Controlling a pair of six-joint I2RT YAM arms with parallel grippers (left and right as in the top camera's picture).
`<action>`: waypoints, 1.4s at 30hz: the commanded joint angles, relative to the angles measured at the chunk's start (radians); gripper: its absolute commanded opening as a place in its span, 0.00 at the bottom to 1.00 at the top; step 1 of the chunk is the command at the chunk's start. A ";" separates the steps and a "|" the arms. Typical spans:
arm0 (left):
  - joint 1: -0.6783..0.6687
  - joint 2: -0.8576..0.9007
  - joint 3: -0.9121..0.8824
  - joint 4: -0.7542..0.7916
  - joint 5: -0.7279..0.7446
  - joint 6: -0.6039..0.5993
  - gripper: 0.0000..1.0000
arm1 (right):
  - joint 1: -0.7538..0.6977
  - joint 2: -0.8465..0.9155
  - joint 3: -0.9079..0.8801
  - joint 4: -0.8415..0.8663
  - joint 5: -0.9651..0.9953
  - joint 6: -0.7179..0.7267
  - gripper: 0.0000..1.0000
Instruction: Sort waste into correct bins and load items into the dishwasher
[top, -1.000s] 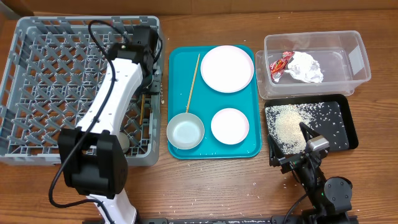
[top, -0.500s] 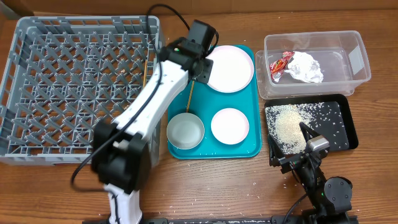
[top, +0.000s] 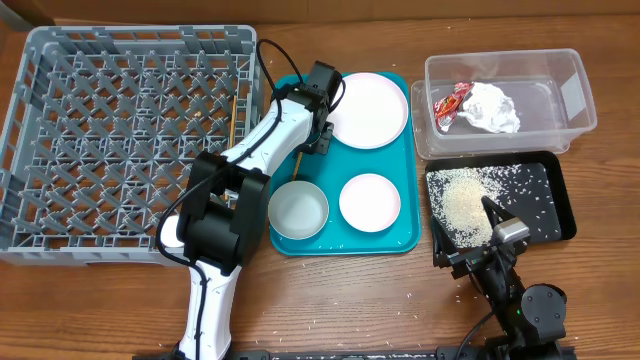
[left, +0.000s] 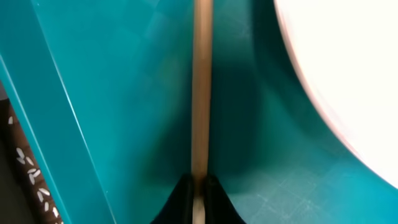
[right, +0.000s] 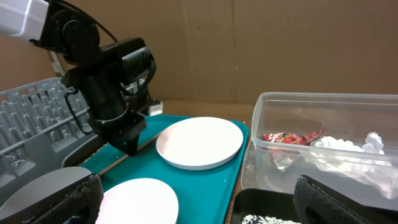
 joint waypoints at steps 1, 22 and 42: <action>0.010 0.000 0.013 -0.041 0.033 -0.005 0.04 | 0.006 -0.012 -0.011 0.007 0.005 0.000 1.00; 0.310 -0.359 0.018 -0.396 0.061 -0.002 0.04 | 0.006 -0.012 -0.011 0.006 0.005 0.000 1.00; 0.139 -0.376 0.242 -0.589 0.436 0.030 0.24 | 0.006 -0.012 -0.011 0.007 0.005 0.000 0.99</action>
